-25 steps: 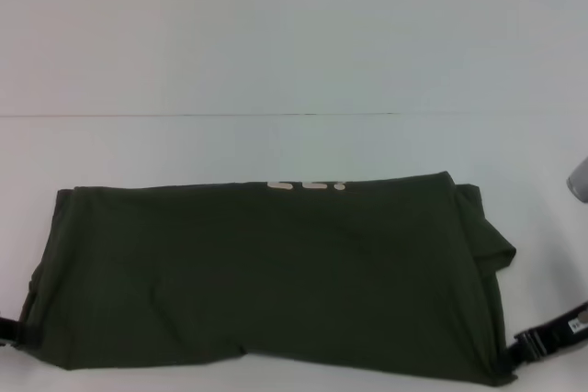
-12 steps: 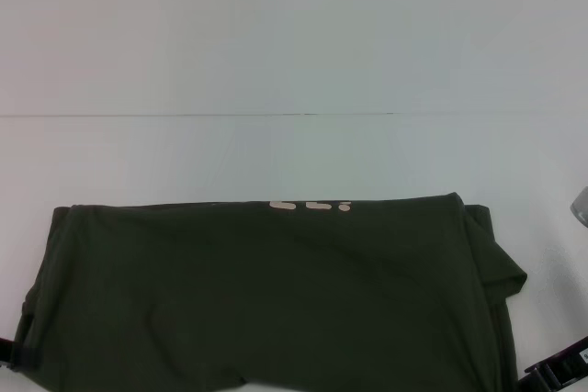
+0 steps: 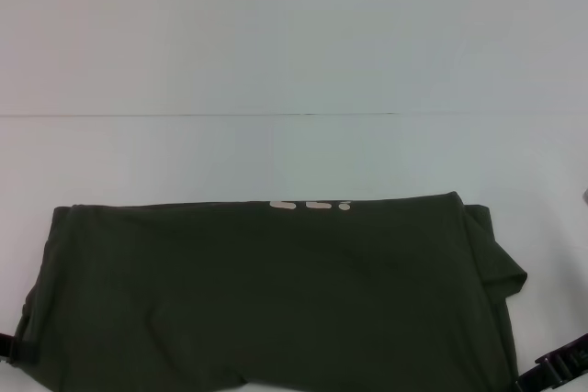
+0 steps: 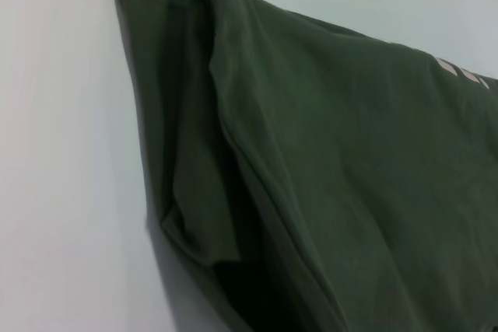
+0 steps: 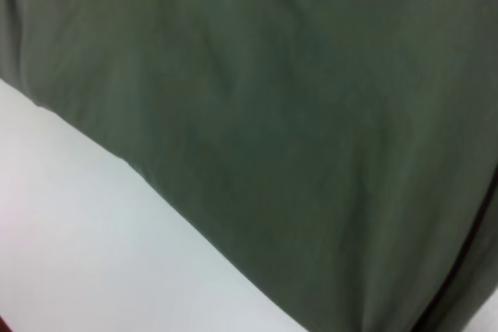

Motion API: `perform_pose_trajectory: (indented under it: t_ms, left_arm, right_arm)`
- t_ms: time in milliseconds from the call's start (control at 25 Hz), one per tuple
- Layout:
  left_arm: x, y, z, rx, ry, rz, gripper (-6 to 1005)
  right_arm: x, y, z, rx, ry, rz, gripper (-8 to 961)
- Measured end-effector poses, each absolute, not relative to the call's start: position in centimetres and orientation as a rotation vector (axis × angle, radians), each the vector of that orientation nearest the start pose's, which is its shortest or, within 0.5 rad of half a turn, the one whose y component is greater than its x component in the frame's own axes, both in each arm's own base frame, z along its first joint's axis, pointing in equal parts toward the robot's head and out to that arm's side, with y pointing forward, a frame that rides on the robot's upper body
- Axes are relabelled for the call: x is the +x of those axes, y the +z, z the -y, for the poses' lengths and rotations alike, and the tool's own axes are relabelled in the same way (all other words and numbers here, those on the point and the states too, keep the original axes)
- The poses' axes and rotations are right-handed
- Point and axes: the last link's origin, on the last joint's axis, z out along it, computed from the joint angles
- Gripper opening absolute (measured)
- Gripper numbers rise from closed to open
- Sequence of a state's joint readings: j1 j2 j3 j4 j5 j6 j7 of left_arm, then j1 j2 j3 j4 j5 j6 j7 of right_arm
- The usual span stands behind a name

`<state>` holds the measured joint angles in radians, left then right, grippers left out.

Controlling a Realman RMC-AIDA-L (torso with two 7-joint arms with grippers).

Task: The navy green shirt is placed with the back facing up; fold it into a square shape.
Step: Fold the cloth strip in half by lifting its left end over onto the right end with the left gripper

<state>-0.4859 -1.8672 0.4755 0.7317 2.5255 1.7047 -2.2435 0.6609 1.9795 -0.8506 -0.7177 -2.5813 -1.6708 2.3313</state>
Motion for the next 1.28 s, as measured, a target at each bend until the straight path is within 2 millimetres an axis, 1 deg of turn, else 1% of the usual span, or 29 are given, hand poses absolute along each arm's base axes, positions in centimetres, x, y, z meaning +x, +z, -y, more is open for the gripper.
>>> perform_pose_trajectory:
  t_ms: [160, 280, 400, 520, 600, 640, 720, 800, 920, 960, 1040, 1080, 1120, 1200, 1240, 1280]
  left_arm:
    - [-36.0, 10.1, -29.3, -2.223, -0.172, 1.872, 35]
    - [-36.0, 10.2, -29.3, -2.212, -0.187, 1.875, 37]
    - [-36.2, 10.2, -29.2, -2.199, -0.204, 1.882, 39]
    - [-36.3, 10.3, -29.1, -2.177, -0.224, 1.894, 40]
    - [-36.5, 10.3, -29.1, -2.148, -0.244, 1.914, 42]
    - [-36.5, 10.3, -29.1, -2.136, -0.251, 1.922, 42]
    - [-36.6, 10.3, -29.0, -2.118, -0.264, 1.935, 43]
    - [-36.6, 10.3, -29.0, -2.108, -0.275, 1.945, 44]
    - [-36.7, 10.2, -28.8, -2.086, -0.288, 1.971, 46]
    - [-36.7, 10.2, -28.8, -2.075, -0.291, 1.985, 47]
    - [-36.8, 10.1, -28.7, -2.053, -0.296, 2.006, 48]
    - [-37.0, 10.0, -28.6, -2.037, -0.299, 2.019, 54]
    - [-37.0, 10.0, -28.6, -2.037, -0.299, 2.019, 60]
    - [-37.5, 10.1, -28.4, -1.978, -0.318, 2.034, 72]
    - [-37.8, 10.3, -28.3, -1.947, -0.331, 2.034, 78]
    - [-37.8, 10.3, -28.3, -1.947, -0.331, 2.034, 120]
  right_arm:
    - [28.8, 3.1, -32.6, -2.578, -0.255, -1.722, 245]
    - [28.9, 5.2, -32.6, -2.574, -0.159, -1.742, 363]
    - [29.2, 7.3, -32.6, -2.569, -0.062, -1.727, 472]
    - [29.0, 8.9, -32.4, -2.621, 0.079, -1.629, 605]
    - [28.5, 9.1, -32.4, -2.690, 0.183, -1.511, 702]
    - [28.0, 8.9, -32.4, -2.740, 0.249, -1.419, 751]
    - [27.2, 8.2, -32.4, -2.816, 0.358, -1.268, 788]
    - [26.2, 7.0, -32.3, -2.880, 0.471, -1.090, 826]
    - [25.1, 5.0, -32.3, -2.914, 0.589, -0.856, 881]
    - [24.7, 4.0, -32.4, -2.915, 0.615, -0.770, 900]
    - [24.4, 2.7, -32.5, -2.911, 0.625, -0.684, 900]
    - [24.4, 1.7, -32.6, -2.909, 0.625, -0.622, 900]
    - [24.4, 1.1, -32.6, -2.910, 0.627, -0.587, 901]
    - [24.4, -0.1, -32.6, -2.912, 0.650, -0.516, 901]
    - [24.5, -1.0, -32.6, -2.900, 0.678, -0.437, 901]
    - [24.5, -1.0, -32.6, -2.900, 0.678, -0.437, 901]
